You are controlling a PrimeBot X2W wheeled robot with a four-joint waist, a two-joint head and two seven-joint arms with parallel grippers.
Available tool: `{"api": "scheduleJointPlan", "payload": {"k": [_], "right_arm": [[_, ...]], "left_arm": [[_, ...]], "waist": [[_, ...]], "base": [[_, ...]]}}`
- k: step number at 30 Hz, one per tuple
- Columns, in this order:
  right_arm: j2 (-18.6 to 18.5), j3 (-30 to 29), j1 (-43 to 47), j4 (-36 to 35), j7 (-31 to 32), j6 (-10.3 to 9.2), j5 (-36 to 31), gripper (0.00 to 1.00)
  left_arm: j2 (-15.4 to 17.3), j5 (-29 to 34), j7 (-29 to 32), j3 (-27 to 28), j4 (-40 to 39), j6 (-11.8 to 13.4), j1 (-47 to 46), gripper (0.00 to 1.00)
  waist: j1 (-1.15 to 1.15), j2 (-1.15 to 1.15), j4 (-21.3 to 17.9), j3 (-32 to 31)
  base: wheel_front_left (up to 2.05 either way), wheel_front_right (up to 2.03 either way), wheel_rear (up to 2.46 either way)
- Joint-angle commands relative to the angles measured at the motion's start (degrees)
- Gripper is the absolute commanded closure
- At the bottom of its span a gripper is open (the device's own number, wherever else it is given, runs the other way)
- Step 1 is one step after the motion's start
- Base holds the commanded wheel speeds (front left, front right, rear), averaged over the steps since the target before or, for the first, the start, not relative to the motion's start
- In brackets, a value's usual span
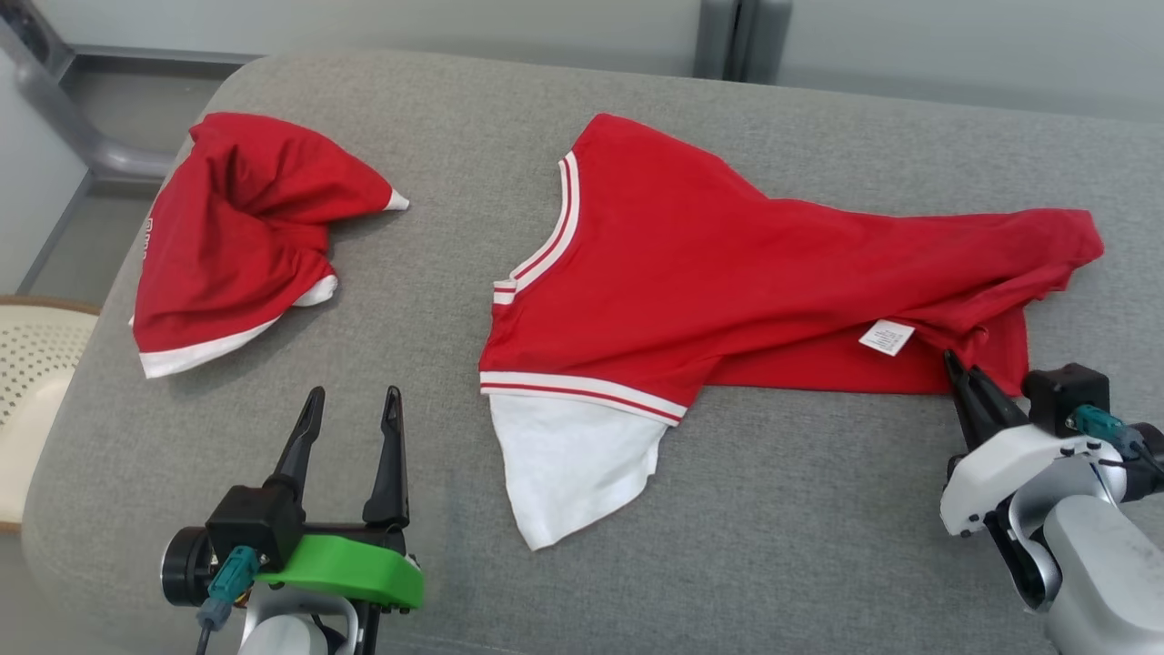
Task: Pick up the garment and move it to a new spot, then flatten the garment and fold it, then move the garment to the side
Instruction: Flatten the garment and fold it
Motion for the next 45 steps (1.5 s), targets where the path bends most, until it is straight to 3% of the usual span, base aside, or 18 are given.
{"api": "scheduleJointPlan", "payload": {"k": [1,11,20,21,22,23,37,45], "right_arm": [[-0.24,-0.69,2.55,-2.3,-0.18,-0.1,0.52,1.0],[0.06,-3.53,18.67,-18.9,-0.18,-0.1,2.07,1.0],[0.67,-3.73,28.29,-21.56,-0.18,-0.1,2.73,1.0],[0.8,-4.02,28.75,-21.67,-0.18,-0.1,2.58,0.69],[0.92,-4.34,28.94,-21.74,-0.18,-0.1,2.42,0.16],[1.17,-4.74,29.14,-21.69,-0.18,-0.1,2.44,0.0],[0.9,-8.19,27.05,-24.56,-0.18,-0.1,-0.29,0.0],[-0.15,-6.84,19.23,-18.47,-0.18,-0.1,-2.03,0.0]], "left_arm": [[0.08,0.58,-0.01,0.21,0.11,-0.19,0.69,0.0],[0.09,0.52,-0.01,0.69,0.4,-0.42,2.25,0.0],[0.09,0.39,-0.01,0.46,0.79,-0.6,2.55,0.0],[0.09,0.55,-0.01,0.59,0.81,-0.65,2.66,0.0],[0.09,0.65,-0.01,0.71,0.82,-0.69,2.75,0.0],[0.09,0.79,-0.01,0.84,0.84,-0.73,2.85,0.0],[0.09,1.38,-0.01,1.19,0.74,-0.93,3.29,0.0],[0.09,1.53,-0.01,0.99,0.59,-0.88,2.71,0.0]], "waist": [[0.0,0.0,-3.12,-2.92],[0.0,0.0,-7.44,-4.89],[0.0,0.0,-8.16,-5.17],[0.0,0.0,-8.23,-5.26],[0.0,0.0,-8.28,-5.32],[0.0,0.0,-8.31,-5.4],[0.0,0.0,-8.05,-6.16],[0.0,0.0,-7.79,-5.57]], "base": [[0.0,0.0,0.0],[0.0,0.0,0.0],[0.0,0.0,0.0],[0.0,0.0,0.0],[0.0,0.0,0.0],[0.0,0.0,0.0],[0.0,0.0,0.0],[0.0,0.0,0.0]]}}
